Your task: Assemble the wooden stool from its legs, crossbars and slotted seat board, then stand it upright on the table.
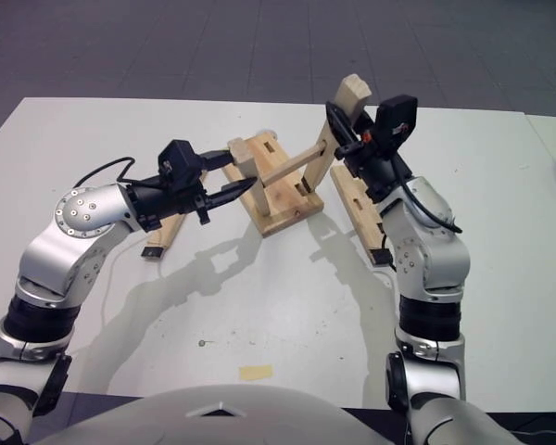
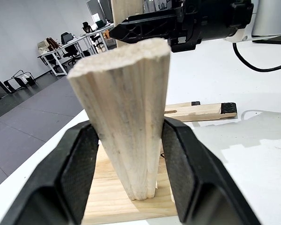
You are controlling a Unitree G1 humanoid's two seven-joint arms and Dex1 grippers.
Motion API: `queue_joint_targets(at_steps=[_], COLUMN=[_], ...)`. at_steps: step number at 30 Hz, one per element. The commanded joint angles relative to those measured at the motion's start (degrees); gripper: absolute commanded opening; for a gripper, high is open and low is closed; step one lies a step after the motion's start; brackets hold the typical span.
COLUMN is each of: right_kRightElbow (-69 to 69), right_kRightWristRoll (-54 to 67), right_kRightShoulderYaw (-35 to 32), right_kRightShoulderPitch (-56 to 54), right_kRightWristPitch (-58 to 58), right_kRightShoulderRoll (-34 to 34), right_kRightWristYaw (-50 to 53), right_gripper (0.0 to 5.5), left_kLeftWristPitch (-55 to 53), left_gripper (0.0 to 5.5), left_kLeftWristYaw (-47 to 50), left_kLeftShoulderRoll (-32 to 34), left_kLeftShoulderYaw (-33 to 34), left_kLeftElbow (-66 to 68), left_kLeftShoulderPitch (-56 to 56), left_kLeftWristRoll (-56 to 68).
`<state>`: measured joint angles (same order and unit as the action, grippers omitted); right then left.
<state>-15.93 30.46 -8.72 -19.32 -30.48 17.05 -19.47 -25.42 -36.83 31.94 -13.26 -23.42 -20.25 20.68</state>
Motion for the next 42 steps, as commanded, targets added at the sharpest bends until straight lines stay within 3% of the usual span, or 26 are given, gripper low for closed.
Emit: queue_joint_targets(at_steps=[1, 10, 14, 20, 25, 34, 42], right_kRightElbow=[1.3, 6.5, 11.9, 19.1, 18.9, -0.6, -2.8], right_kRightWristRoll=[5.3, -0.7, -3.9, -10.3, -6.0, -3.8, -3.5], right_kRightShoulderYaw=[1.0, 7.6, 13.0, 22.4, 16.1, 11.5, 8.8], right_kRightShoulderPitch=[0.4, -0.8, -2.2, -0.3, 5.0, 15.3, 11.6], right_kRightWristPitch=[-7.7, -15.5, -19.6, -16.5, -18.7, -19.2, -17.5], right_kRightShoulderRoll=[-2.1, 5.0, 6.8, 10.9, 9.6, 6.1, 3.2], right_kRightWristYaw=[-0.1, -0.2, 0.6, -1.9, 3.4, 17.2, 23.8], right_gripper=[1.01, 1.00, 1.01, 1.06, 1.08, 1.08, 1.08], left_kLeftWristPitch=[-4.1, -3.8, -3.4, -2.4, -1.0, 0.5, 0.4], left_gripper=[2.03, 2.03, 2.03, 2.03, 2.03, 2.04, 2.04], left_kLeftWristYaw=[-0.5, -0.3, -0.5, -0.9, -1.2, -3.9, -3.6], left_kLeftShoulderRoll=[0.5, 0.6, 0.8, 0.7, 1.5, 2.8, 2.2], left_kLeftShoulderYaw=[-4.6, -4.6, -4.9, -5.5, -4.1, -1.3, 0.5], left_kLeftElbow=[3.6, 4.0, 4.5, 5.7, 6.7, 11.9, 12.2], left_kLeftShoulderPitch=[3.5, 3.1, 2.5, 0.7, -1.9, -7.1, -6.2], left_kLeftWristRoll=[-3.7, -4.4, -5.1, -5.9, -6.1, -5.8, -5.8])
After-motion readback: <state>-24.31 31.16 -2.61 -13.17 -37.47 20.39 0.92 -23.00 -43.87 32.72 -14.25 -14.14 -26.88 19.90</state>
